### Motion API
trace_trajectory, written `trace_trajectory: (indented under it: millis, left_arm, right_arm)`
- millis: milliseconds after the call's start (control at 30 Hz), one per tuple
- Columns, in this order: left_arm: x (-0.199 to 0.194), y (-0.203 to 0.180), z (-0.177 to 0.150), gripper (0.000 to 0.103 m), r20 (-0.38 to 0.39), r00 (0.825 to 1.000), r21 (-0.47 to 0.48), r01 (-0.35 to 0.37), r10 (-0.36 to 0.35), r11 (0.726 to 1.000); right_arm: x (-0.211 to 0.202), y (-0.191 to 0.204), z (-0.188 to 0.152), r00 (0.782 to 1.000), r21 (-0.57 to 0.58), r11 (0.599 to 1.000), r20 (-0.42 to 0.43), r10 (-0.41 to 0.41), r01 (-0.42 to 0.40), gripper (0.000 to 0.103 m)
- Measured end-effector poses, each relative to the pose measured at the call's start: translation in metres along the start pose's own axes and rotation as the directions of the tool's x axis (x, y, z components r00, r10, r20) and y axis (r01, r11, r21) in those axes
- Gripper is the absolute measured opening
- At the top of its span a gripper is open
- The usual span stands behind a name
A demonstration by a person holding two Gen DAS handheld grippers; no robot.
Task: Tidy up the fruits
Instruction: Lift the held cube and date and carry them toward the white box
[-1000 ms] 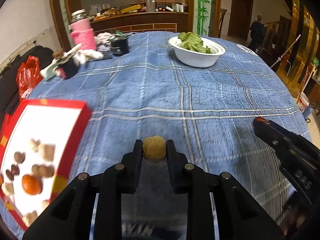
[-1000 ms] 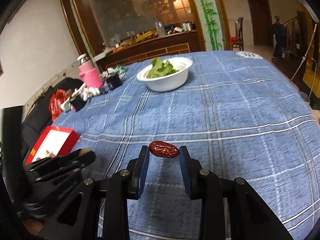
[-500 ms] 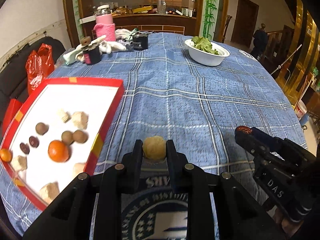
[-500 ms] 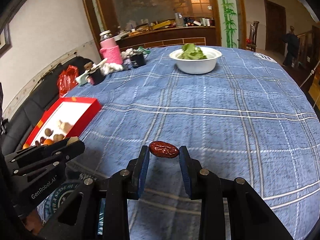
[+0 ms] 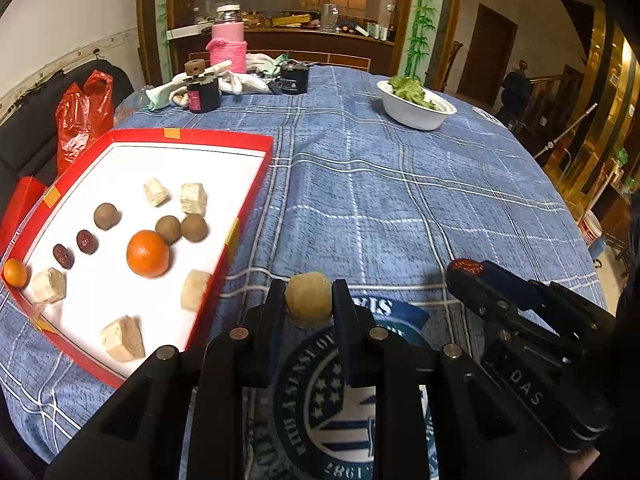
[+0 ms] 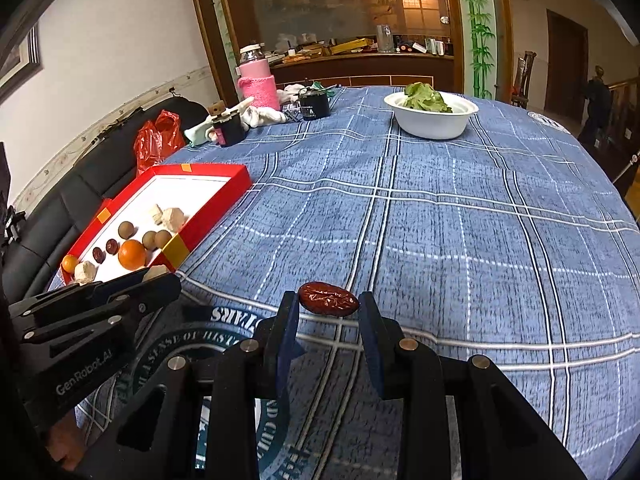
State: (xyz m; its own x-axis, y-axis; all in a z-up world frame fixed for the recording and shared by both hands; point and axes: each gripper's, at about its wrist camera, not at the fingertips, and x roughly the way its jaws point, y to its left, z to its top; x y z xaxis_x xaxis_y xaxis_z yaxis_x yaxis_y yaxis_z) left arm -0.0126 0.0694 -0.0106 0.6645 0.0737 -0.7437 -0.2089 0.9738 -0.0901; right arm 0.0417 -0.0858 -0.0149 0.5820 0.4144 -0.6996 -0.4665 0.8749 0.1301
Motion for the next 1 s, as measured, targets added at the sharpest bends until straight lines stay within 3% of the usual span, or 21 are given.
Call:
trace_trajectory:
  millis: [267, 733, 1000]
  left_arm:
    - [-0.006, -0.006, -0.005, 0.021, 0.005, 0.999, 0.018, 0.038, -0.038, 0.999]
    - [-0.013, 0.021, -0.004, 0.021, 0.005, 1.000, -0.042, -0.021, 0.021, 0.999]
    - [-0.023, 0.050, -0.001, 0.021, 0.022, 0.996, -0.100, -0.081, 0.084, 0.992]
  right_arm:
    - [-0.017, -0.003, -0.001, 0.999, 0.016, 1.000, 0.026, -0.026, 0.026, 0.032]
    - [-0.018, 0.006, 0.002, 0.999, 0.005, 1.000, 0.039, 0.025, -0.025, 0.031]
    - [-0.012, 0.040, 0.019, 0.996, -0.067, 0.995, 0.045, 0.074, -0.071, 0.031]
